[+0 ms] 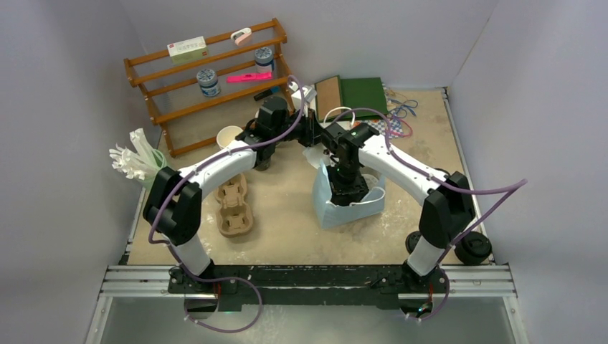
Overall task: Pack the takeout coffee
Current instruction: Place the coffee cup on the cup tray.
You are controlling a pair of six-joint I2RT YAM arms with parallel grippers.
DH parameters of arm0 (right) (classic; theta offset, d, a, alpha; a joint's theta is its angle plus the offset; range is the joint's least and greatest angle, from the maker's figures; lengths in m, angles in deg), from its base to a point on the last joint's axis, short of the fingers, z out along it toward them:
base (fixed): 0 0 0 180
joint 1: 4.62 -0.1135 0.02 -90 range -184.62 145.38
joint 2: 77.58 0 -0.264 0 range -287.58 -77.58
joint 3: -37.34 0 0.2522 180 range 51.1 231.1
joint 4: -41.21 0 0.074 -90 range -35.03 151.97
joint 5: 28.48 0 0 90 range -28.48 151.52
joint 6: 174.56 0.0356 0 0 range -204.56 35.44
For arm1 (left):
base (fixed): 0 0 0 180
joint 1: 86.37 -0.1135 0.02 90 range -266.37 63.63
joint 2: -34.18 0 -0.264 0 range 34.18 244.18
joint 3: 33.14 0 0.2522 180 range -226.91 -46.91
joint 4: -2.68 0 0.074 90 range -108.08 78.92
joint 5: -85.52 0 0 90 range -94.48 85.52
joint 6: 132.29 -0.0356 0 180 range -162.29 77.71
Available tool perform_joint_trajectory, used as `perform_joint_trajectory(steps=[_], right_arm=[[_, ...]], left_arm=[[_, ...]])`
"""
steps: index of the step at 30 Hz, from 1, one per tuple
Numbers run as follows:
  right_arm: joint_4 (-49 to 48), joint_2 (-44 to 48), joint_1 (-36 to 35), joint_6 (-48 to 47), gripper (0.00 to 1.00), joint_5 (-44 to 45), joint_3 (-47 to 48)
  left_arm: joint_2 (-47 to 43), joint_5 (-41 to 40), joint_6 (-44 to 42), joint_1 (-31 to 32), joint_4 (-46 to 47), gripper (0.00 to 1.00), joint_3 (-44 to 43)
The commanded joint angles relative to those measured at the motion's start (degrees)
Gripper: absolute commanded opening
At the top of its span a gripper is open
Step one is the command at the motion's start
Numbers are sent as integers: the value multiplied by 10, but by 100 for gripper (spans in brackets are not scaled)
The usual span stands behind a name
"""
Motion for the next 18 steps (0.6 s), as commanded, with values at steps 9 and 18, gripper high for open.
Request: perform_joint_trajectory(steps=[9,18], right_arm=[[-120,-83,11,16,0,56,-15],[-170,-83,-2,27,0,61,-73]], left_arm=[[-7,115,15,37,-4,0,0],[-13,100,2,36,-9,0,13]])
